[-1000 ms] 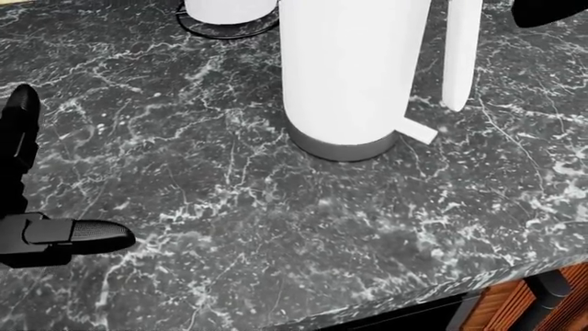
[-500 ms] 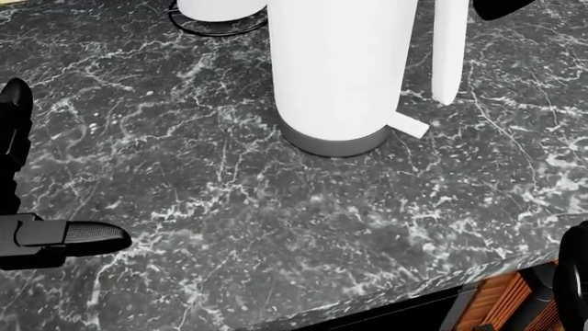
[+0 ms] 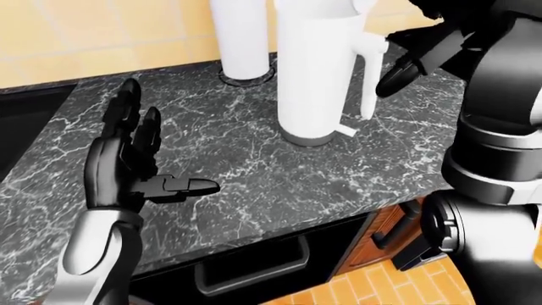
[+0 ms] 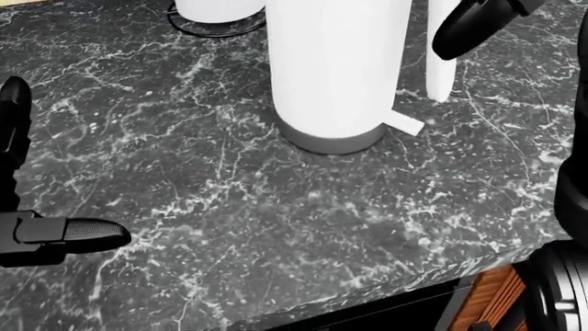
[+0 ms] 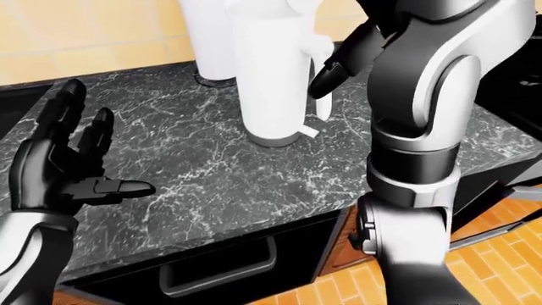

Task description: Close the lid of the electric kettle.

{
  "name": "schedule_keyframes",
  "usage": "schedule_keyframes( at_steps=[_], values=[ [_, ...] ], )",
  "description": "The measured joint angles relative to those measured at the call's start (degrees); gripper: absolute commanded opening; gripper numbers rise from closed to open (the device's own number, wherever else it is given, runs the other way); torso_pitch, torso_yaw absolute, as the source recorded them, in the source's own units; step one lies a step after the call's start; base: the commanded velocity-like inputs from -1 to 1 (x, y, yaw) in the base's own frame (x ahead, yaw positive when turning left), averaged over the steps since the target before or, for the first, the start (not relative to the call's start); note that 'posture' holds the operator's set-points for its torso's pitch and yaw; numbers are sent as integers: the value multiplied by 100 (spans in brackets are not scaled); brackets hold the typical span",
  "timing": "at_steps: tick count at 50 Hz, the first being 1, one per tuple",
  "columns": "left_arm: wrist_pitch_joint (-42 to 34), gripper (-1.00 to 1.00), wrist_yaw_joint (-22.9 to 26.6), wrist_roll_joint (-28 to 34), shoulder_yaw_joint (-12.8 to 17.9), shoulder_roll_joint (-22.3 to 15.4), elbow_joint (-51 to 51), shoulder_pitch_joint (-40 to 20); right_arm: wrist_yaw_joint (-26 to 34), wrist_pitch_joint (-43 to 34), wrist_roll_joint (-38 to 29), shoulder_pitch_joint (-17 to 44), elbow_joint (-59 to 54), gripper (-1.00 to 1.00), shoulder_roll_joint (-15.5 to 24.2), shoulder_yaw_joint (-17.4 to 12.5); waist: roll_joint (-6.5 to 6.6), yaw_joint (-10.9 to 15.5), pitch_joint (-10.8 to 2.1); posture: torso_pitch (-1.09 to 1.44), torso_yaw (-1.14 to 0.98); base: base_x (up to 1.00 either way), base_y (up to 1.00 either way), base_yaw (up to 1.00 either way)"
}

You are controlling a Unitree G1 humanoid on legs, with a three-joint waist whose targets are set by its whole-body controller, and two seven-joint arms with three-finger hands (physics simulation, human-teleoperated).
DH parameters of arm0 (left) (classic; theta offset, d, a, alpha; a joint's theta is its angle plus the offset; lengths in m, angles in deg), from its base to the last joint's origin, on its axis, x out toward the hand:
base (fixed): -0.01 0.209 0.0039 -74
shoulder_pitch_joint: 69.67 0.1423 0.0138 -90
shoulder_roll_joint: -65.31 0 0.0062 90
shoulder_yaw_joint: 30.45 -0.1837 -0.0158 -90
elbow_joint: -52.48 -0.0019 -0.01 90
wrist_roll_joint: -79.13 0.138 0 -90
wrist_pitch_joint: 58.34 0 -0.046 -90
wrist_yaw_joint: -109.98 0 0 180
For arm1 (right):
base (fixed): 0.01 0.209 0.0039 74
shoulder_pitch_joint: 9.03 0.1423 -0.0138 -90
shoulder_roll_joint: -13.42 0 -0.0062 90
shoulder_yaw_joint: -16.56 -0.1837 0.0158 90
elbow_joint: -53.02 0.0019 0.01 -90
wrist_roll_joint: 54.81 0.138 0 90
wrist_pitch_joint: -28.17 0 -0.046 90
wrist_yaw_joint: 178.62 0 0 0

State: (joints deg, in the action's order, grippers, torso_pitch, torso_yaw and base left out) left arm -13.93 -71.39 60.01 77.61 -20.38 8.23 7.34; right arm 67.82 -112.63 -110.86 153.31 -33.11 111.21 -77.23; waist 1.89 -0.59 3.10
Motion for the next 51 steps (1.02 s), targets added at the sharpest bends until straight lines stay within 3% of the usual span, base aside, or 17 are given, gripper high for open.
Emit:
schedule_keyframes(
  at_steps=[15, 27, 36, 51],
  values=[
    [-175, 100, -76, -109, 20, -31, 146, -37, -96, 304, -165, -348, -8, 100, -340, 63, 27, 10, -10, 0, 0, 0, 0, 0],
    [-154, 100, -80, -111, 6, -27, 124, -42, -309, 446, -145, -129, -427, 100, -641, 193, 54, -9, -9, 0, 0, 0, 0, 0],
    [-125, 100, -92, -115, 2, -32, 83, -32, -250, 619, -45, 232, -732, 100, -282, 53, 29, 2, 1, 0, 0, 0, 0, 0],
    [69, 100, -23, -26, -51, -2, -95, 10, -158, 749, -22, 552, -998, 100, -61, 26, 13, 4, 21, 0, 0, 0, 0, 0]
  ],
)
